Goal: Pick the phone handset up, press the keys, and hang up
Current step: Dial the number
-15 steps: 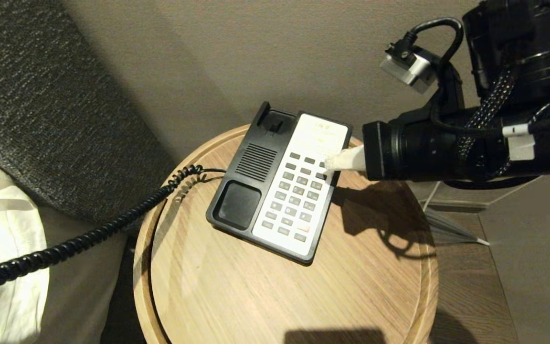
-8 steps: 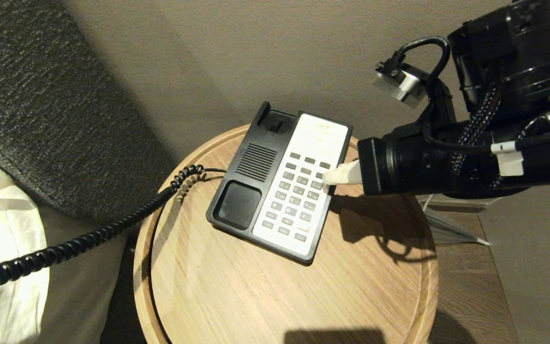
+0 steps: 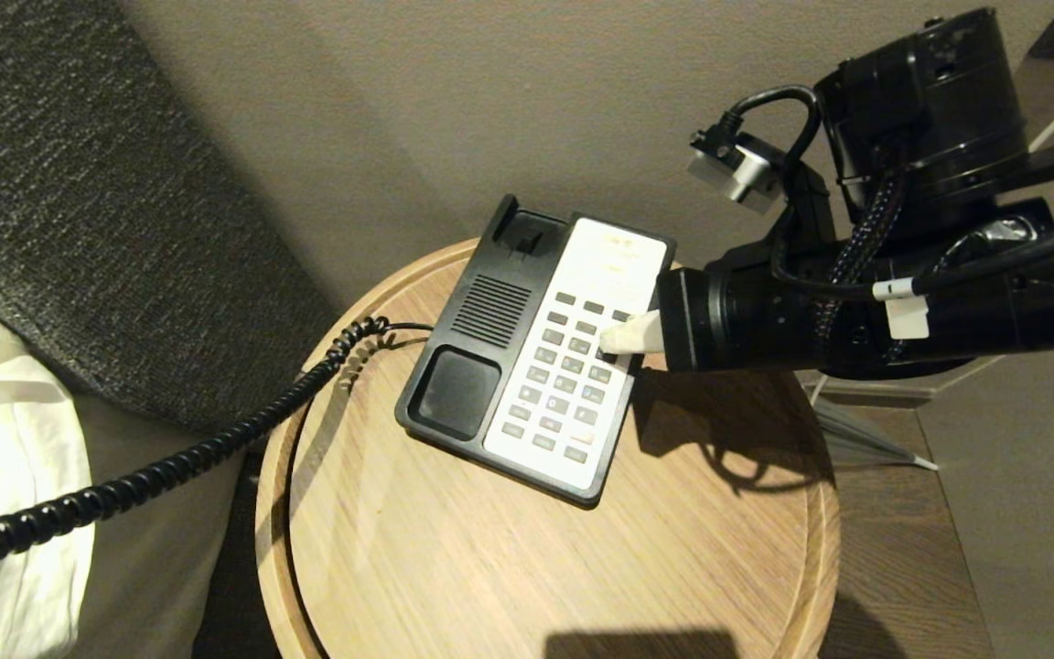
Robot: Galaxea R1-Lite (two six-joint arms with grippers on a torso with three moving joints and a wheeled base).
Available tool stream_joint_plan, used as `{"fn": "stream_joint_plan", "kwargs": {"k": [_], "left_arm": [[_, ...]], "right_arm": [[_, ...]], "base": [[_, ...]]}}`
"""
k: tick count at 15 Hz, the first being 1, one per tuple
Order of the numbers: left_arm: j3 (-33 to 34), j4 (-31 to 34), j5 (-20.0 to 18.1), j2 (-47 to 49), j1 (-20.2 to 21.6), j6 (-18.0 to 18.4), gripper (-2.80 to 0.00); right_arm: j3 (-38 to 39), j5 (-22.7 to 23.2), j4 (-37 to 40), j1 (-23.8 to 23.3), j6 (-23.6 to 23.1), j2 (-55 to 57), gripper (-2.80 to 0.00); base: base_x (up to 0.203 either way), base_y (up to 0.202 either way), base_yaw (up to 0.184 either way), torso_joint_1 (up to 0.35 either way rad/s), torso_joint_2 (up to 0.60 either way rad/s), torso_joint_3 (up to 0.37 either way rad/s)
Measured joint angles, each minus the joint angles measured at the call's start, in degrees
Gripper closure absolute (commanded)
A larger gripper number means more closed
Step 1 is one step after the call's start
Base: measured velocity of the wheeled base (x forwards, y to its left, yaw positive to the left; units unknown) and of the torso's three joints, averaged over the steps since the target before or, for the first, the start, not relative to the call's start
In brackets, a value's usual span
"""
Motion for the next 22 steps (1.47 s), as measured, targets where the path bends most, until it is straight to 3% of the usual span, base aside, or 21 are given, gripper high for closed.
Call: {"fn": "stream_joint_plan", "kwargs": {"k": [22], "left_arm": [[4.5,-1.1,-0.1,-2.9,0.0,-0.3,0.00]], "right_arm": [[4.6,1.5,-1.2,2.0,2.1,-2.6,0.00]], "base": [[0.000,0.000,0.000,0.000,0.00,0.000]]}}
